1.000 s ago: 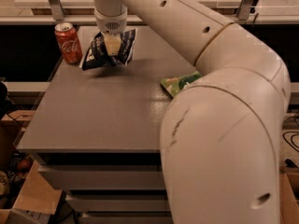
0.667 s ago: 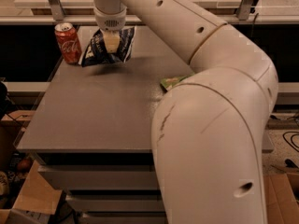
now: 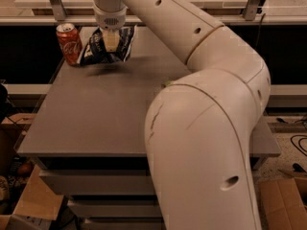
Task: Move blue chip bag near coke can
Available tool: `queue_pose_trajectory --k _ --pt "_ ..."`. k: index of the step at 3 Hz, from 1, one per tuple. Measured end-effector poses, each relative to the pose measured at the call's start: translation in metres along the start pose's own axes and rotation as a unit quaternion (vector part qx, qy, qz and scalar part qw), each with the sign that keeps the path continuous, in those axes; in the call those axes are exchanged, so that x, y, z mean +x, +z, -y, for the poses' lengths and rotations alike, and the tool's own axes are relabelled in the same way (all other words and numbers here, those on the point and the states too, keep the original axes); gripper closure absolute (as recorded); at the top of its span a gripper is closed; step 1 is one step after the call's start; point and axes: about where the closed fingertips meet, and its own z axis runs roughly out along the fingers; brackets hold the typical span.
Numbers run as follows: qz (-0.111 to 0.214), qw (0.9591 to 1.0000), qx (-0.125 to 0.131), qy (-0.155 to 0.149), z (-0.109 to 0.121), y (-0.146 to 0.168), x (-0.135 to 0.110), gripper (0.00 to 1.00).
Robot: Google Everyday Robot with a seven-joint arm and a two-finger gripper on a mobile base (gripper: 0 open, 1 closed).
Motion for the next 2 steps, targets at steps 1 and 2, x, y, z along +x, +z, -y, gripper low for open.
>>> queue_pose_trajectory --k 1,2 --pt "0.002 1.0000 -0.003 0.002 0.0026 0.0025 -0.0014 0.59" --pt "0.003 1.0000 -0.006 0.004 0.0041 0.0056 -0.0013 0.36"
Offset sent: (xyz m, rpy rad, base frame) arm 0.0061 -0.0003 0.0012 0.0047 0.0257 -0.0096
